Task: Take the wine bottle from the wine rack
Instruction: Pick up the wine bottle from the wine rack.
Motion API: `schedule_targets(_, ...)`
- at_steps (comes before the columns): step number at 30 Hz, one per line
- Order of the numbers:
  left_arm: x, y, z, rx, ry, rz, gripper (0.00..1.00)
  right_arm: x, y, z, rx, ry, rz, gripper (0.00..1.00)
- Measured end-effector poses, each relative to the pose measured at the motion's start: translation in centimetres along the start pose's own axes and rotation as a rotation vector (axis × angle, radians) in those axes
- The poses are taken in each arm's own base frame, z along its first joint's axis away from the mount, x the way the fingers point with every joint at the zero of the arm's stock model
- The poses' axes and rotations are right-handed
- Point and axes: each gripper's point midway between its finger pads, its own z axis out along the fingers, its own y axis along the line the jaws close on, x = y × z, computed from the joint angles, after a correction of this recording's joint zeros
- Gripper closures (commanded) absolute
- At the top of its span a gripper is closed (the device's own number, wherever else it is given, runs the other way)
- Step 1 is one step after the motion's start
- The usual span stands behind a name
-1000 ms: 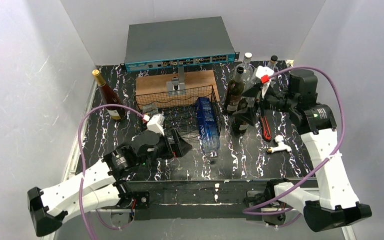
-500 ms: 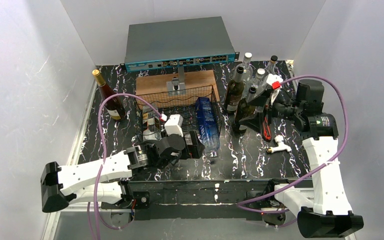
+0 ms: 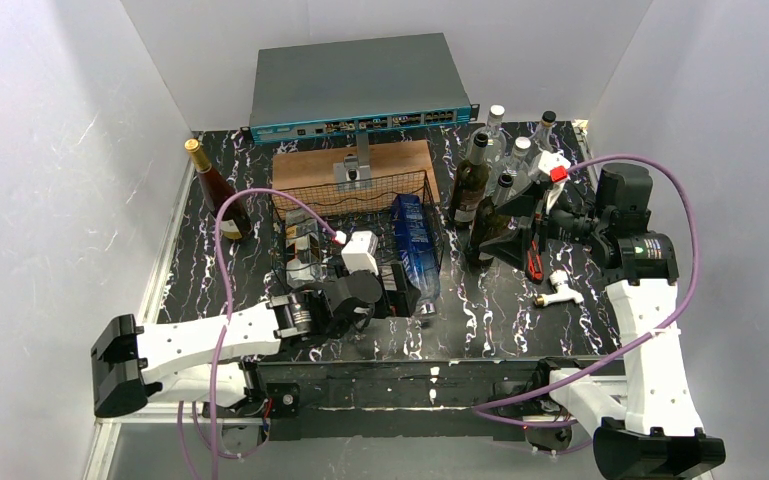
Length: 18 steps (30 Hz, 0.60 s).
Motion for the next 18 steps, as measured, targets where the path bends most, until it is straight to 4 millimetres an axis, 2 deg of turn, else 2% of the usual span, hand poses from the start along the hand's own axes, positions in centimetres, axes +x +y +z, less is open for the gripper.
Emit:
schedule_targets(8, 0.6, 1.3, 1.7, -0.088, -0.018, 0.033, 0.03, 0.8, -0.3, 0.1, 0.005, 0.001, 0.028, 0.02)
schedule_targets(18, 1.8, 1.7, 5.7, -0.177, -0.03, 0.087, 0.02, 1.4, -0.4, 0.2, 0.013, 0.005, 0.034, 0.02)
